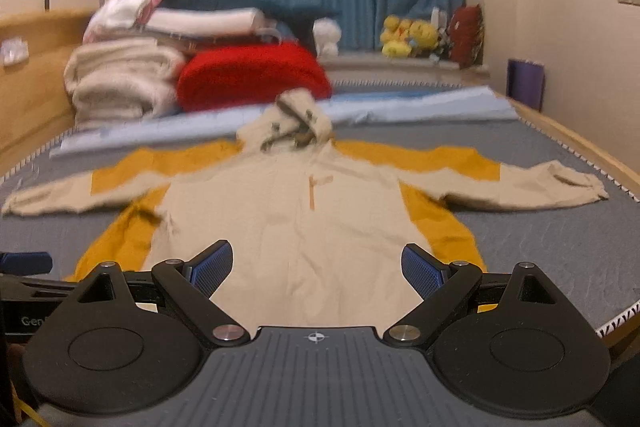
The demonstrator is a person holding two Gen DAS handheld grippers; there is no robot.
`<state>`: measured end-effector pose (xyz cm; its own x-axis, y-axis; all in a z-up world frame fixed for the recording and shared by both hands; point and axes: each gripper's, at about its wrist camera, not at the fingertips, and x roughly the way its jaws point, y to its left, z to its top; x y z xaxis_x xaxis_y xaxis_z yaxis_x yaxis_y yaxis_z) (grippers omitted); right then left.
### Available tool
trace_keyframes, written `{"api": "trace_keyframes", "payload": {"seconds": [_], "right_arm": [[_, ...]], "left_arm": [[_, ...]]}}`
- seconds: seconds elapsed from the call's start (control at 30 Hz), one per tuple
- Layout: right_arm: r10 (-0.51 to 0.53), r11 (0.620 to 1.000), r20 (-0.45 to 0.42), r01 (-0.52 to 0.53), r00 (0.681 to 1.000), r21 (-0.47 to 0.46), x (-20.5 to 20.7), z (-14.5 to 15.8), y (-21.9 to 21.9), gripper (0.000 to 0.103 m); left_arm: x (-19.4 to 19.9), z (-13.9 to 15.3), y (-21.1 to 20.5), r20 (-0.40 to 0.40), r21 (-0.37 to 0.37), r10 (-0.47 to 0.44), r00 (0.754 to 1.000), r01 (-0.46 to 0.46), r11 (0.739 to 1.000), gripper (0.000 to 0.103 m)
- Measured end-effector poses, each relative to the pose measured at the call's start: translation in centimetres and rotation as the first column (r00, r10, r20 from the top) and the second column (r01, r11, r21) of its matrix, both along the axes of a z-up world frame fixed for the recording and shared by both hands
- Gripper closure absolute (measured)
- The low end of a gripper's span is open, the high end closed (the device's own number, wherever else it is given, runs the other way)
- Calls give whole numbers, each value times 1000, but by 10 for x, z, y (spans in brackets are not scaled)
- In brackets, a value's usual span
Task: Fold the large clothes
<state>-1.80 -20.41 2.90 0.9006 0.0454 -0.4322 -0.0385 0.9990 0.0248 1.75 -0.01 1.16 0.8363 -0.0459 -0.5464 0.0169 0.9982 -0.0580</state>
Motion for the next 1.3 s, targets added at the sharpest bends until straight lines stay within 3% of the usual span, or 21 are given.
{"api": "trace_keyframes", "payload": {"seconds": [0.13,0.3,0.4,0.6,0.7,0.9,1.0,1.07,1.17,1.3], "right_arm": [[-16,1000,97,16,995,-4,0,7,-5,11],[-19,1000,154,18,988,7,7,19,-13,11],[13,1000,175,-12,984,-8,10,31,-18,11],[77,994,227,-56,971,-98,41,67,-25,11],[81,992,245,-53,966,-119,75,85,-22,11],[104,994,231,-94,967,-54,166,99,-6,14],[172,985,235,-170,957,-27,210,99,9,32],[229,972,243,-236,943,-1,233,92,18,57],[276,957,227,-289,934,28,258,66,27,67],[306,951,117,-308,945,2,282,34,48,67]], "left_arm": [[15,28,4,92,-5,-50,995,50,999,0],[54,68,16,236,-11,-73,969,77,997,0],[90,88,24,265,-5,-89,960,94,996,0],[179,92,38,281,76,-124,952,107,991,1],[215,82,53,257,63,-109,960,96,993,5],[267,34,105,159,50,-16,987,8,999,26],[288,15,134,90,32,31,995,-34,999,38],[297,5,157,76,28,72,995,-75,997,42],[309,-10,195,12,1,145,989,-145,989,49],[316,-30,249,-50,2,240,969,-241,971,49]]}}
